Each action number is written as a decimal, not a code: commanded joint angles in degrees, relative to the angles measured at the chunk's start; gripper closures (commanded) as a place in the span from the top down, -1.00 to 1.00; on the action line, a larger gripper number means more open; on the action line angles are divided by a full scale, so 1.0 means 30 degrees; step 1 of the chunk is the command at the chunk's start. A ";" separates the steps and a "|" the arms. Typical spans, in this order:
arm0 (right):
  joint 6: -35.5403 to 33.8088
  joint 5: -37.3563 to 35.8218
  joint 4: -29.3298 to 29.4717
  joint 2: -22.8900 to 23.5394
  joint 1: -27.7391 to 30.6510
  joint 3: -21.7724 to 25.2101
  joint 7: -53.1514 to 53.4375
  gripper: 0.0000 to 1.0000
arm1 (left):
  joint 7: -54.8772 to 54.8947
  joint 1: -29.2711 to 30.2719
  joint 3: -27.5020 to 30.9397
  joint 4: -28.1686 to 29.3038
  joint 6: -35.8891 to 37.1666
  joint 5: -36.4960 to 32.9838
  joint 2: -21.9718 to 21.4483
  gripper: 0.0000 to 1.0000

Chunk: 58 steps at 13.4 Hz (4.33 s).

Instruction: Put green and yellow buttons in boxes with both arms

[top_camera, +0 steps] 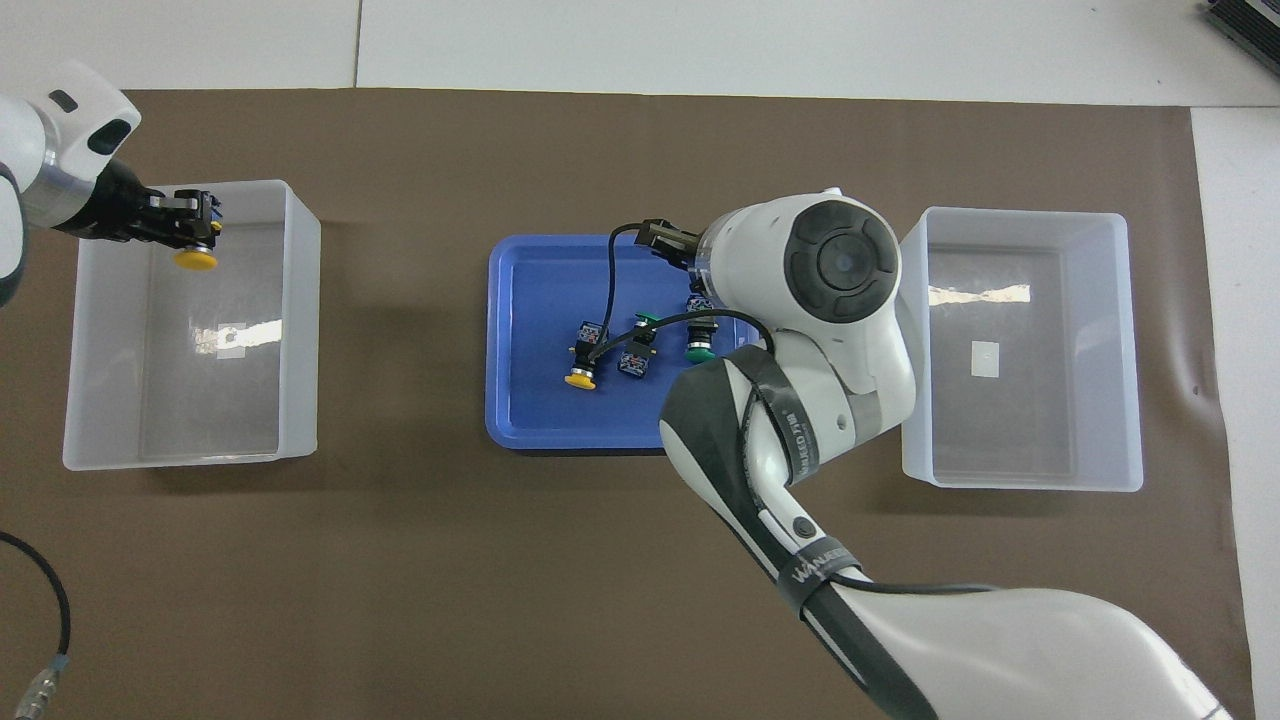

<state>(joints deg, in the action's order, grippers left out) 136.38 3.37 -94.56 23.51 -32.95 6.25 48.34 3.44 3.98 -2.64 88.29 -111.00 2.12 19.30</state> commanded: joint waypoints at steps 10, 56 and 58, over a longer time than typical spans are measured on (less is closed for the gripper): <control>0.1063 -0.0069 -0.0619 0.2124 -0.1527 0.0025 0.1961 0.61 | 0.1168 0.0285 -0.0027 0.9299 -1.0336 0.0376 -0.0812 -1.00; -0.2264 -0.0157 -0.5491 -0.4993 0.9313 0.0055 -1.4359 1.00 | -1.1781 -1.2224 -0.0115 0.6809 -0.9521 -0.0561 0.0715 0.29; -0.5133 -0.0186 -0.3791 -0.5491 0.9284 0.0084 -1.4268 1.00 | -1.1722 -1.2516 -0.0086 0.7540 -1.0486 -0.0590 0.0832 0.29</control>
<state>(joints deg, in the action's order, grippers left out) 127.96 3.28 -110.36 8.53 -5.60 6.63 4.18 -31.35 -31.90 -3.97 107.78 -138.73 1.35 22.00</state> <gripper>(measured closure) 0.000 0.352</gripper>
